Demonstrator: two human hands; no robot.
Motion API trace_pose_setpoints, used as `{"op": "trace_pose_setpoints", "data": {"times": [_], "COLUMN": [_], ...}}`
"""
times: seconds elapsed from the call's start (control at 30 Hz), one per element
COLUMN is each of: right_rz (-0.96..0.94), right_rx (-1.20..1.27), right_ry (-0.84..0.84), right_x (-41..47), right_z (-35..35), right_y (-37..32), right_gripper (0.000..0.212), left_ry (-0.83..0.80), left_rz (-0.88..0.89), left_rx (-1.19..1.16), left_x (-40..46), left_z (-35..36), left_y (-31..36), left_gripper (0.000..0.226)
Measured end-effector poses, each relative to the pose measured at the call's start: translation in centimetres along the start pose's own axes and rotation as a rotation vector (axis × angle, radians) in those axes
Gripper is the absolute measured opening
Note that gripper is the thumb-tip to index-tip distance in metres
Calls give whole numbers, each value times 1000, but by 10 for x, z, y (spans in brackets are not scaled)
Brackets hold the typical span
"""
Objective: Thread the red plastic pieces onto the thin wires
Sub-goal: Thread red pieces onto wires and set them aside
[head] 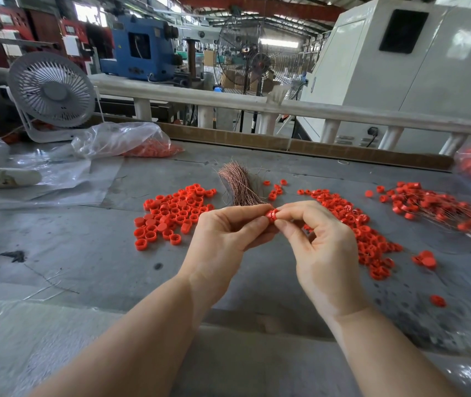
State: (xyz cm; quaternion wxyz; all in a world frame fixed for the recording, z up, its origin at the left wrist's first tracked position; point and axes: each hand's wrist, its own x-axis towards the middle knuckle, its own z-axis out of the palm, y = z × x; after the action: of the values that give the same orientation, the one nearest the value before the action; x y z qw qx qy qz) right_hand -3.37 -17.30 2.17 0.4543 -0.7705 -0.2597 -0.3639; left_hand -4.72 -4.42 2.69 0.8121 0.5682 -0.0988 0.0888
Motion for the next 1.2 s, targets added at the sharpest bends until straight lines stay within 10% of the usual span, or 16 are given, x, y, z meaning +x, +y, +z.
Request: {"op": "trace_pose_setpoints", "data": {"times": [1.2], "right_rz": [-22], "right_rx": [-19], "right_ry": [-68], "right_x": [1], "right_z": [-2], "right_y": [0], "right_gripper": [4], "left_ry": [9], "left_rz": [1], "left_rx": [18], "left_x": [-2], "left_z": [-2], "left_y": [0], "left_gripper": [18]}}
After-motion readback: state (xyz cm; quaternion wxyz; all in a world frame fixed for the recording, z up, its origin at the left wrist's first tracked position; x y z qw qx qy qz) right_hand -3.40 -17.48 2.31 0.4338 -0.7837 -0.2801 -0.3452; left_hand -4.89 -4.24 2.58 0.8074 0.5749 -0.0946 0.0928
